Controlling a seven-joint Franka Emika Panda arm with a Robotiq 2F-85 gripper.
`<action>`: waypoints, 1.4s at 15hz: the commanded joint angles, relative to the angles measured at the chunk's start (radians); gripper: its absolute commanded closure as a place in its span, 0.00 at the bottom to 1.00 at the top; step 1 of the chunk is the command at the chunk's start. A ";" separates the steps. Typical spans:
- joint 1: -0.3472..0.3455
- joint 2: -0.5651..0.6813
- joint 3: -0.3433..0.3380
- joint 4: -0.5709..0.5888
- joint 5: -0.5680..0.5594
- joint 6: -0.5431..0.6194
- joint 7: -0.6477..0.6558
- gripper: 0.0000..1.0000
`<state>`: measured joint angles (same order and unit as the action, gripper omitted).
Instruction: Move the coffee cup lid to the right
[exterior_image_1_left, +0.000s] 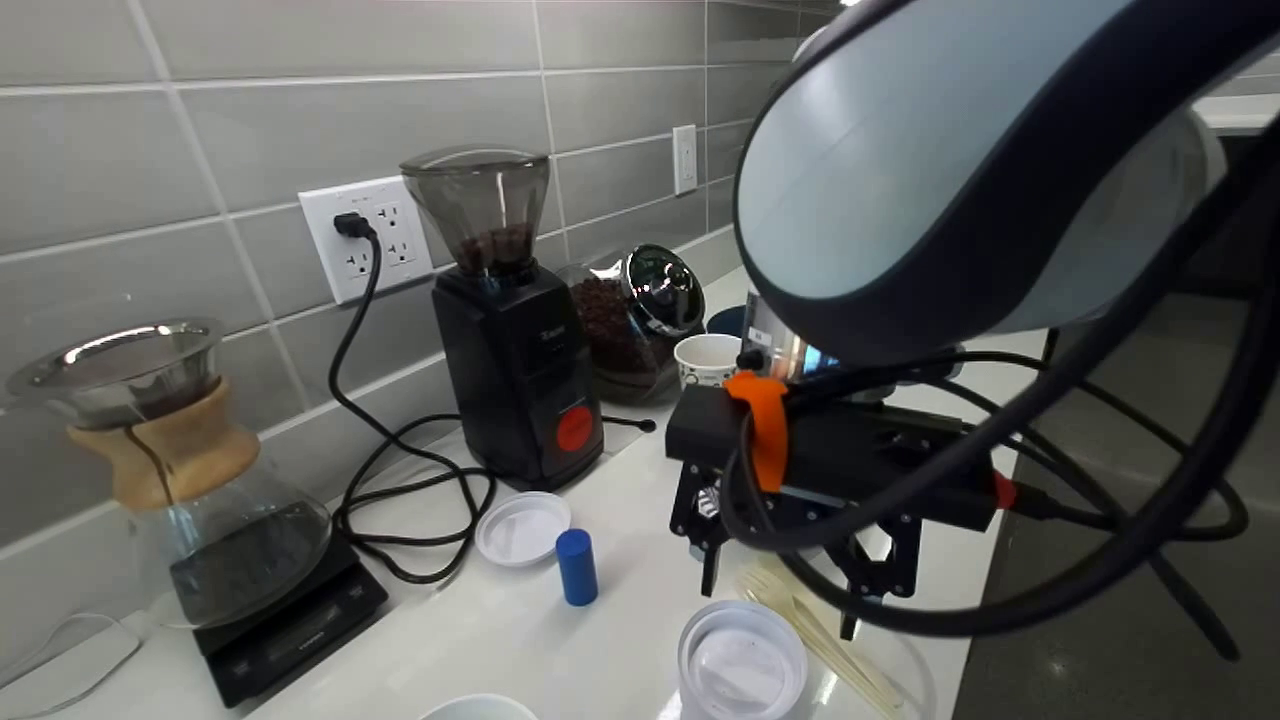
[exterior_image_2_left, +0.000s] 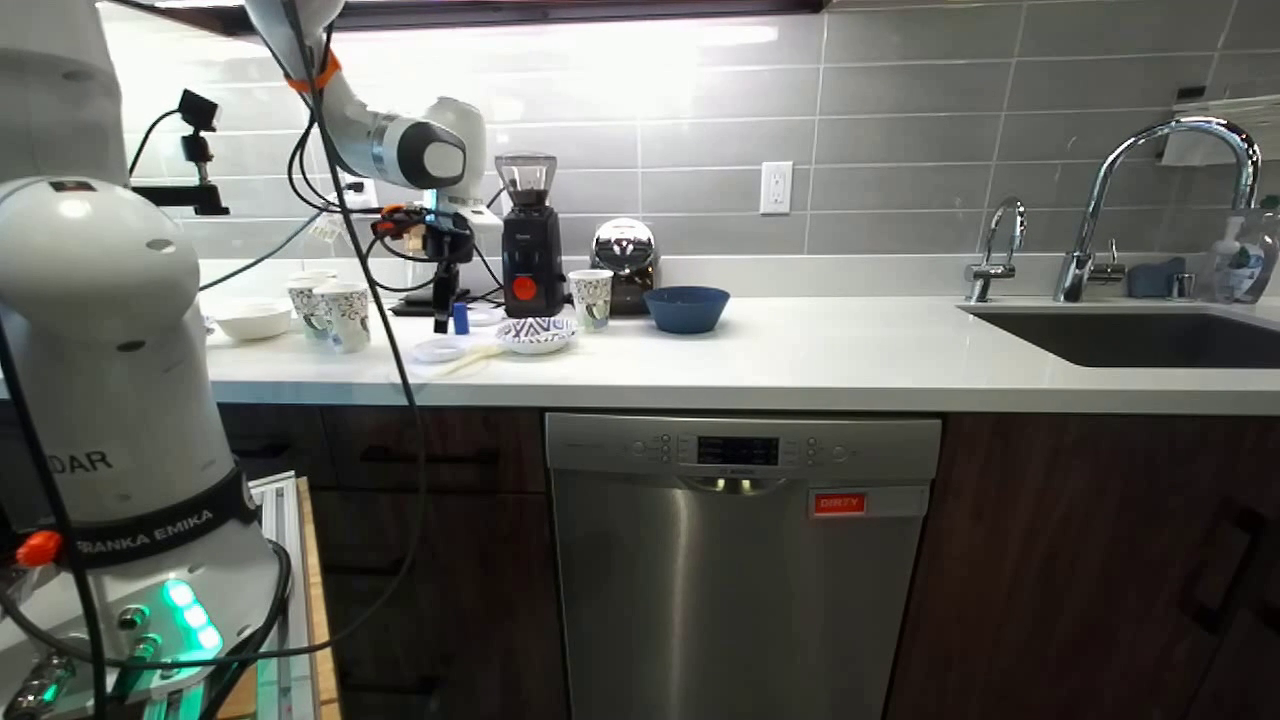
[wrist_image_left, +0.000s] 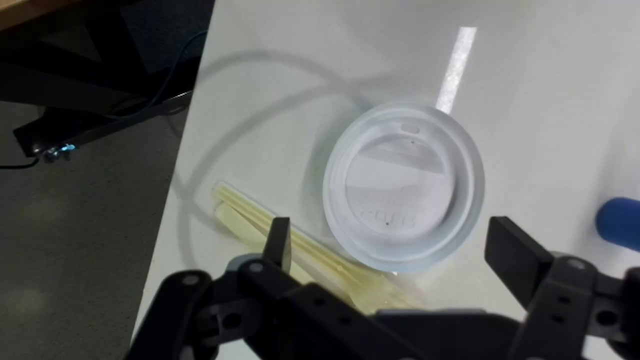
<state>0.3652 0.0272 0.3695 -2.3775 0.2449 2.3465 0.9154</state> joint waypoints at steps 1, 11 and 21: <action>0.039 0.077 0.016 0.068 -0.185 -0.031 0.054 0.00; 0.115 0.105 0.030 0.109 -0.268 -0.016 0.058 0.00; 0.125 0.141 0.014 0.131 -0.325 -0.027 0.095 0.00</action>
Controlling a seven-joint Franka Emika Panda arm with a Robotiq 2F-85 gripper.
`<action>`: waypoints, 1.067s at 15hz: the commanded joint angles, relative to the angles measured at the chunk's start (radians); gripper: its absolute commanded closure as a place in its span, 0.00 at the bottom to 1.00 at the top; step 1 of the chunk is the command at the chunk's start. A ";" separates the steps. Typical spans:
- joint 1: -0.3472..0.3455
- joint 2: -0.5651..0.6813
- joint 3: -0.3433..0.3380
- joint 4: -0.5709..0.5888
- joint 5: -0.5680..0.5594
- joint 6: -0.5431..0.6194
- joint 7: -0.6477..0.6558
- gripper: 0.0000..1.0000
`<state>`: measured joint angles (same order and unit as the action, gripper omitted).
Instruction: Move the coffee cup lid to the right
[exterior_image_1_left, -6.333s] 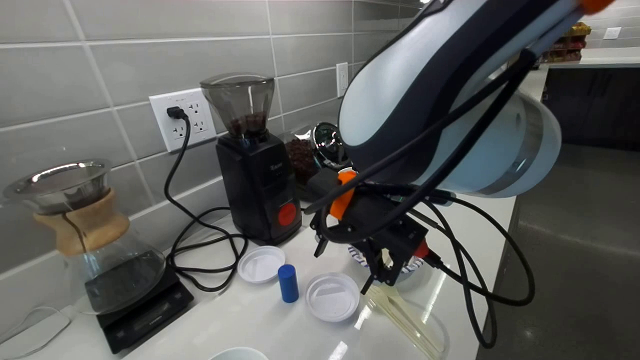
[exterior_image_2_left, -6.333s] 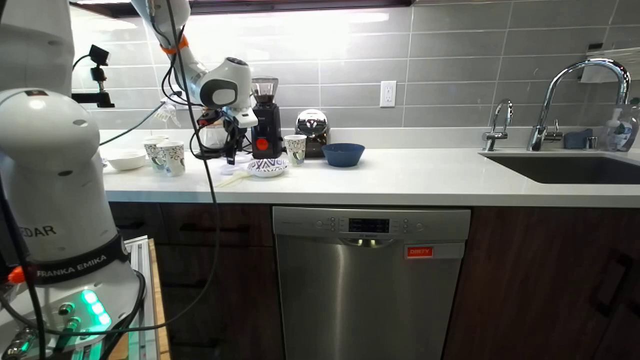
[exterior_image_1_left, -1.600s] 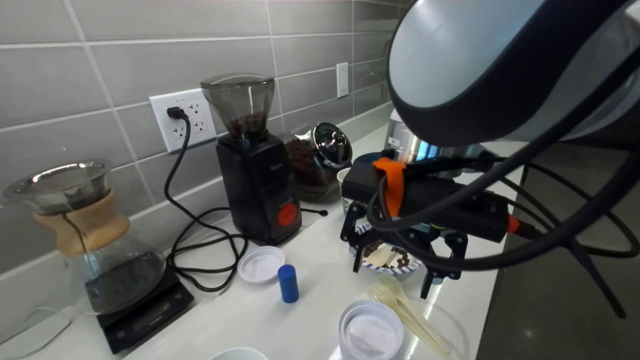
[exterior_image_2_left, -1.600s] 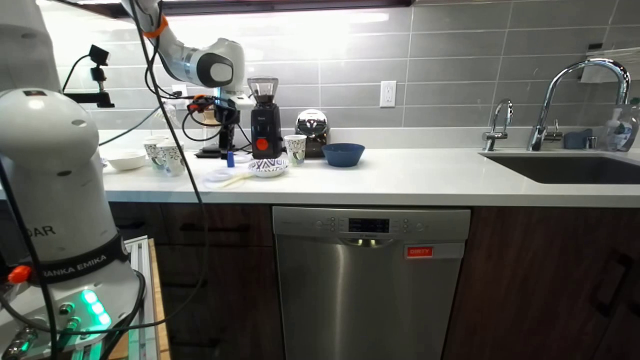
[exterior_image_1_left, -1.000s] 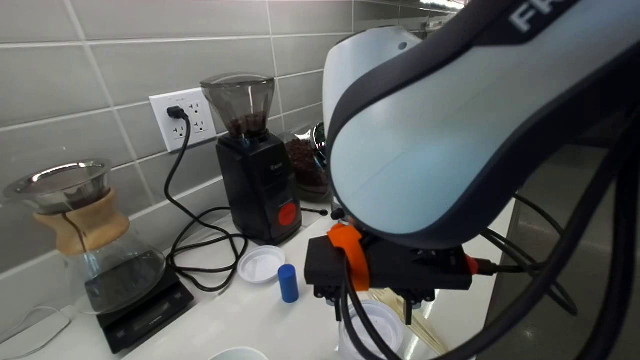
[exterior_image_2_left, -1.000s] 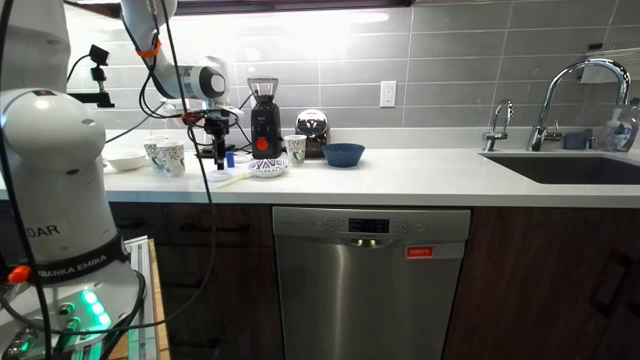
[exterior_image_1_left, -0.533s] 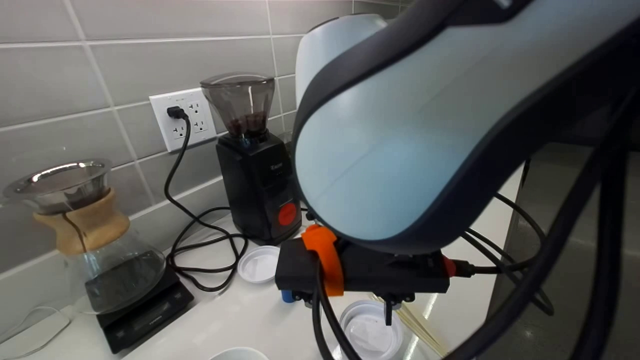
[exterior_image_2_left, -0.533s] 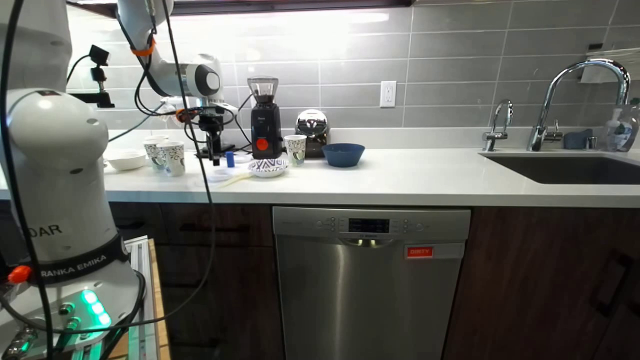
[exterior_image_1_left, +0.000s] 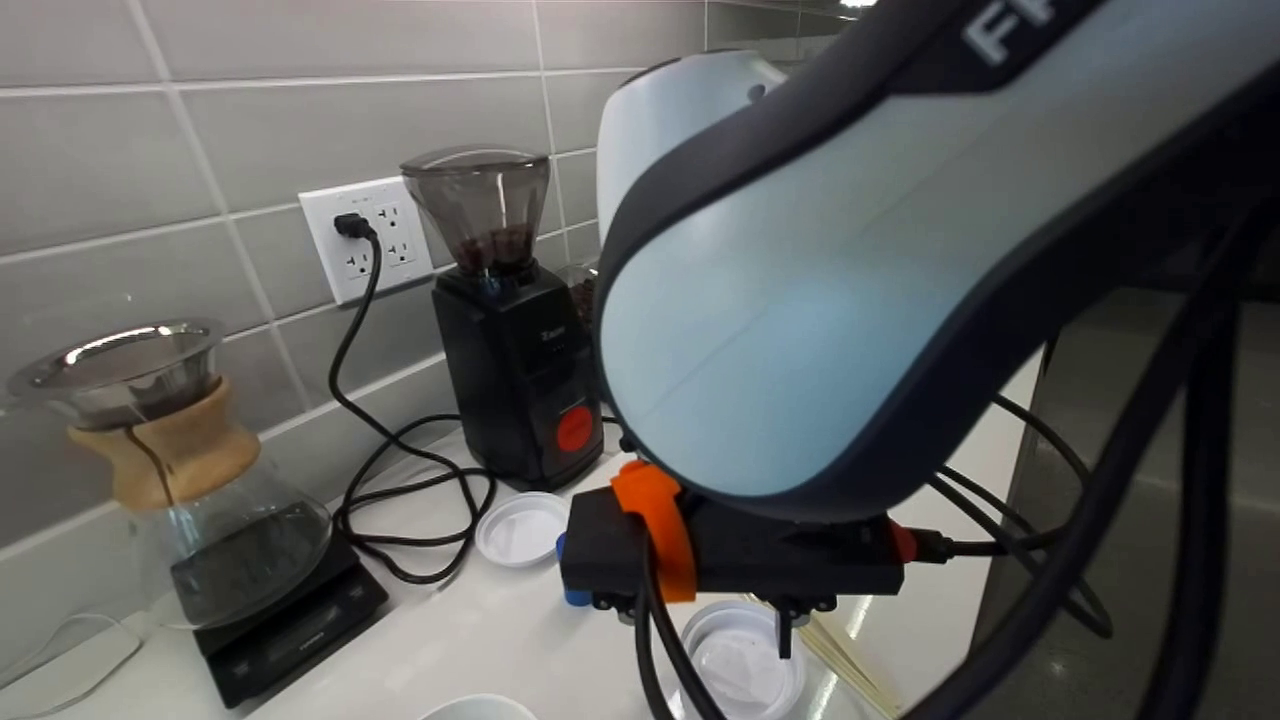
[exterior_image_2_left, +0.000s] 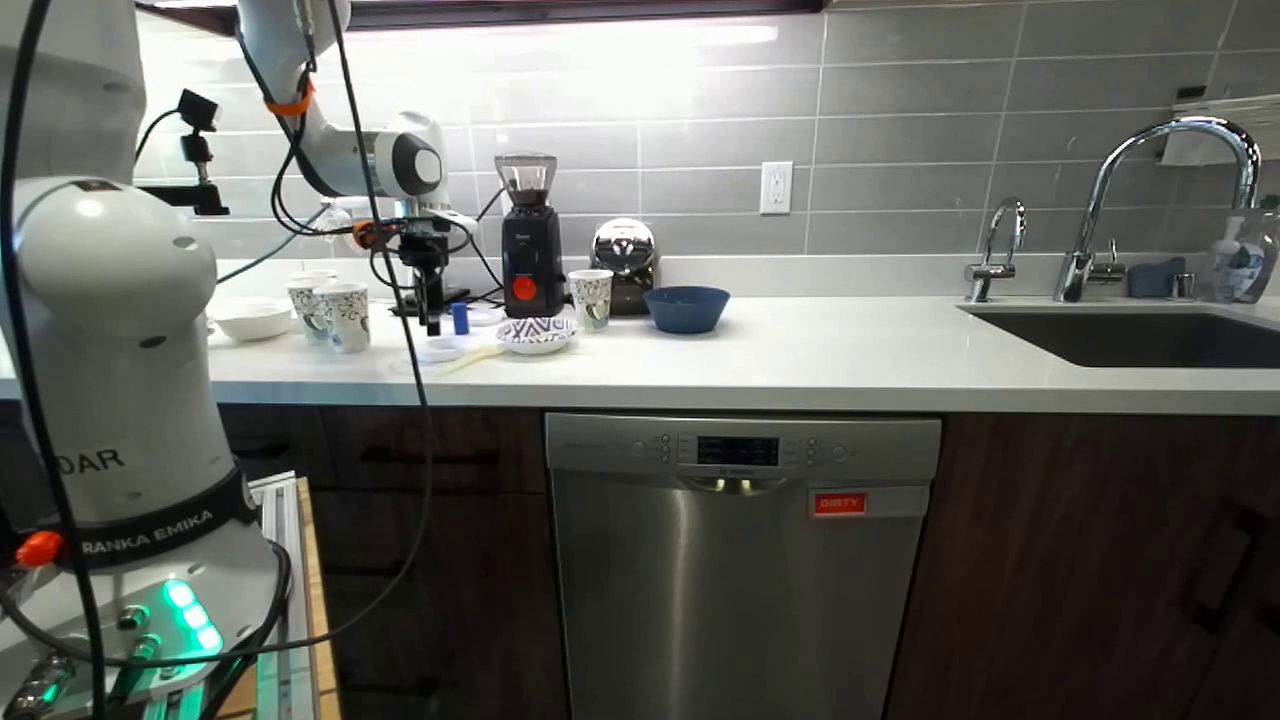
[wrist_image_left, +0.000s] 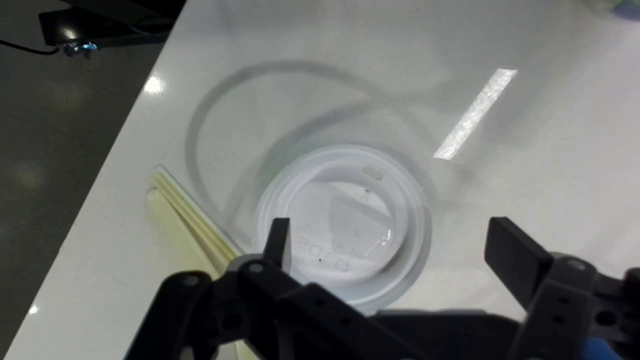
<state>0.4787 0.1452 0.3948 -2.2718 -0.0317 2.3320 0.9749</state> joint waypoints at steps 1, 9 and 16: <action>0.012 0.027 -0.013 0.029 -0.059 -0.014 0.039 0.00; 0.012 0.056 -0.024 0.043 -0.054 -0.041 0.072 0.00; 0.013 0.063 -0.024 0.042 -0.052 -0.073 0.099 0.00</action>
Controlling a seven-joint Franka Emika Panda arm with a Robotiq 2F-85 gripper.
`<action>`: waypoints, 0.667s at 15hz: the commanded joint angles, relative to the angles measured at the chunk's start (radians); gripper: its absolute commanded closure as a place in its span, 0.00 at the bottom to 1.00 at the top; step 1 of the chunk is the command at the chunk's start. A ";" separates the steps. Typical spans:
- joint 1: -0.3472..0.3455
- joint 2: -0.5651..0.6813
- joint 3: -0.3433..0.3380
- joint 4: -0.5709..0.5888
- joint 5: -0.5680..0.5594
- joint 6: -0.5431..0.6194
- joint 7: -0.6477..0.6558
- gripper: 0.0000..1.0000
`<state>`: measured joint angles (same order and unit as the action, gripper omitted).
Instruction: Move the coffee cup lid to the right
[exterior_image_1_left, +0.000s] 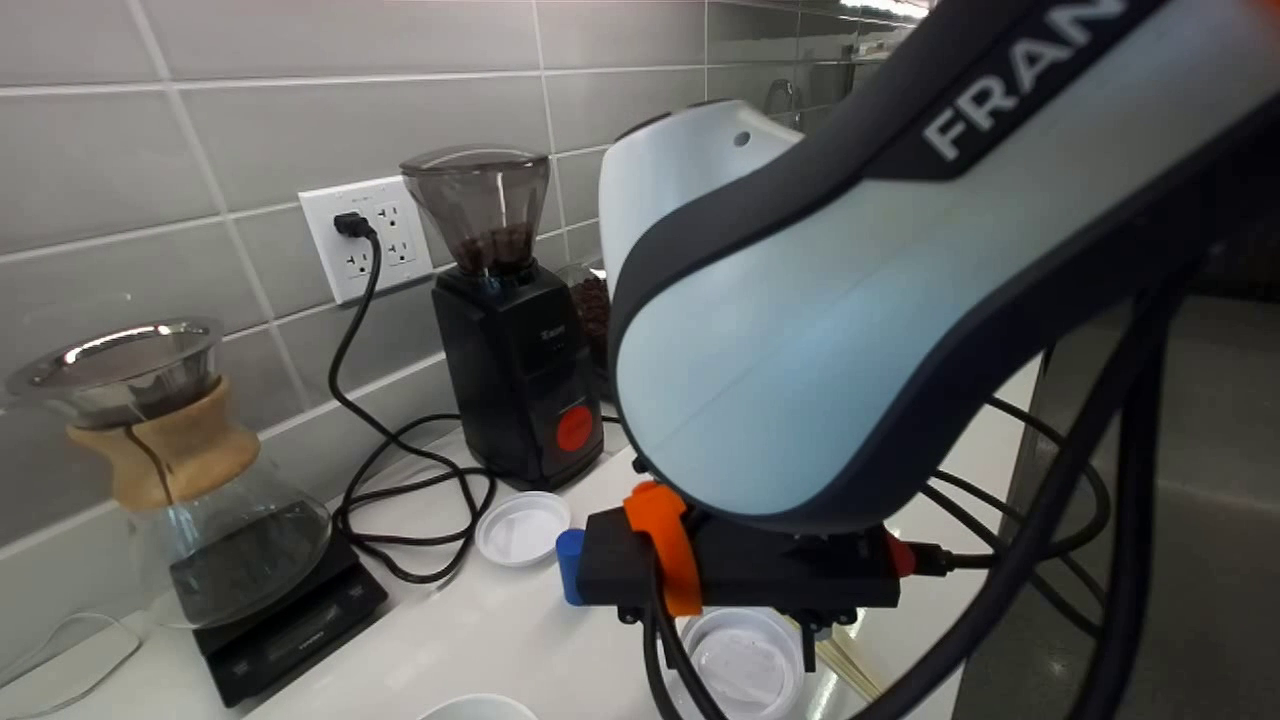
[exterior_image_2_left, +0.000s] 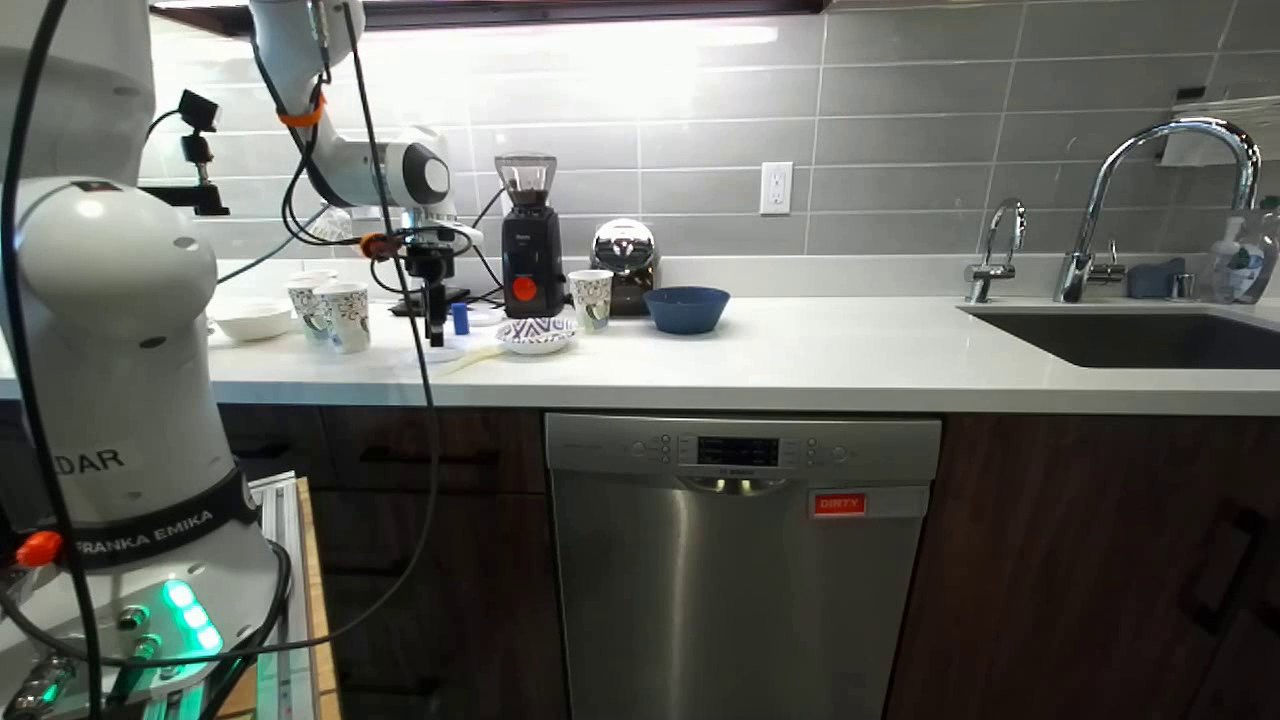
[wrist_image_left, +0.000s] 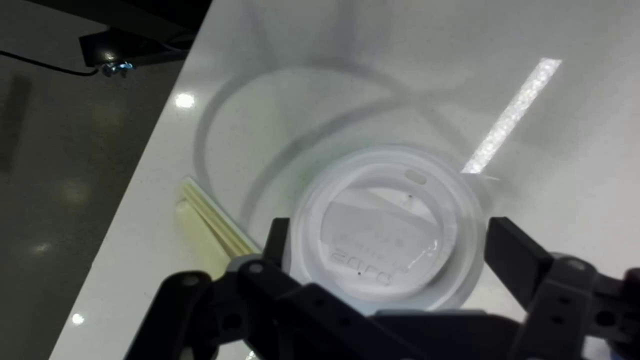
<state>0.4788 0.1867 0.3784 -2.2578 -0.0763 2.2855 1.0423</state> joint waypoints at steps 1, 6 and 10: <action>0.012 0.024 -0.007 0.028 -0.002 -0.026 0.030 0.00; 0.011 0.037 -0.008 0.025 0.003 -0.019 0.029 0.00; 0.010 0.035 -0.008 0.023 0.007 -0.020 0.028 0.00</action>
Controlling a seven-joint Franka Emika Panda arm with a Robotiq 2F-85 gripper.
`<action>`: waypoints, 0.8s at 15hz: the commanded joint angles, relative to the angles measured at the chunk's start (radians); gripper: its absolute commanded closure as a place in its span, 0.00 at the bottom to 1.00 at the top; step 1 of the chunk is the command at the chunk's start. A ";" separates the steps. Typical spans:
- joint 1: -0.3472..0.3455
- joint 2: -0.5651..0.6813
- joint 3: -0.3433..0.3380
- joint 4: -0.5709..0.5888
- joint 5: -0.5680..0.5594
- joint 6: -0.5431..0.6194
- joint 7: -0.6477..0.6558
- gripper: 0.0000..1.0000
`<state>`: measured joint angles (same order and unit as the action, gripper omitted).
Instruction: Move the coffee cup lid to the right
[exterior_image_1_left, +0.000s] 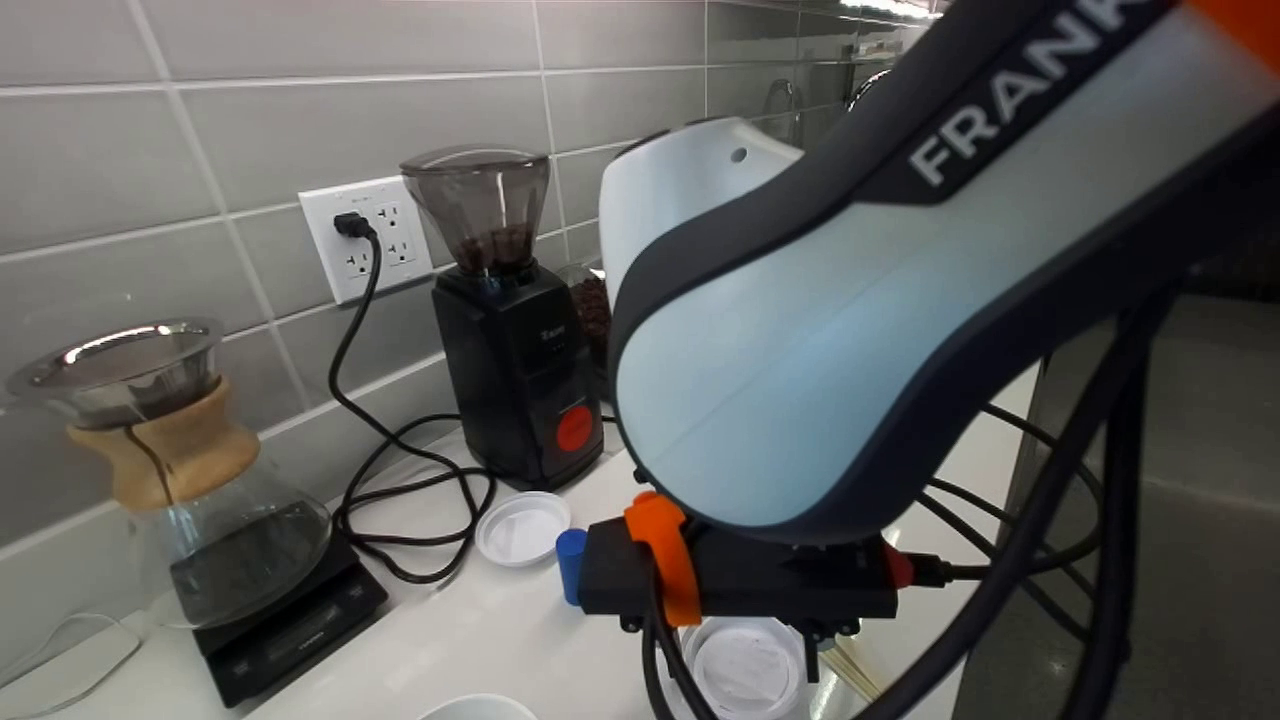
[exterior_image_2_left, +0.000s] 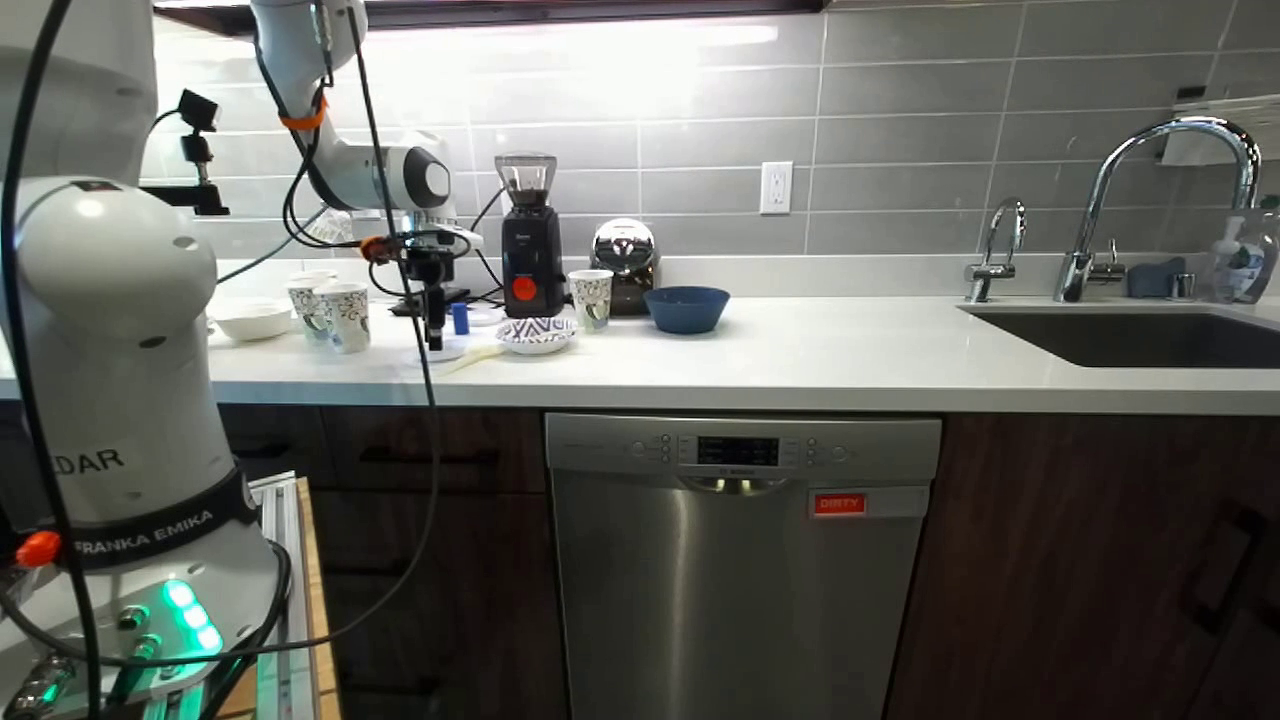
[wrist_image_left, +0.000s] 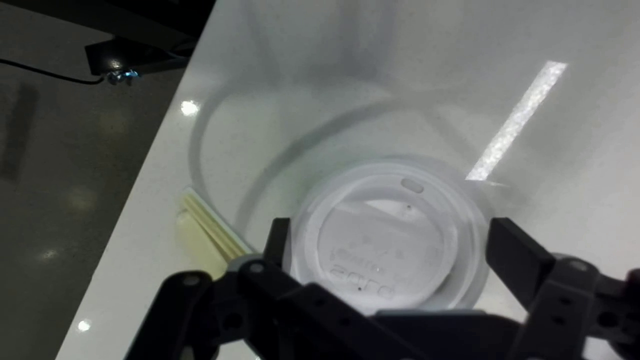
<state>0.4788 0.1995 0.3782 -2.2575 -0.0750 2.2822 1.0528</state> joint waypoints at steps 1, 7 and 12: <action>0.010 0.024 -0.008 0.022 0.007 -0.013 0.015 0.00; 0.017 0.021 -0.005 0.040 -0.005 -0.061 0.020 0.00; 0.034 0.021 0.002 0.089 -0.013 -0.159 0.025 0.00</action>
<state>0.4945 0.2020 0.3805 -2.2152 -0.0744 2.1846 1.0534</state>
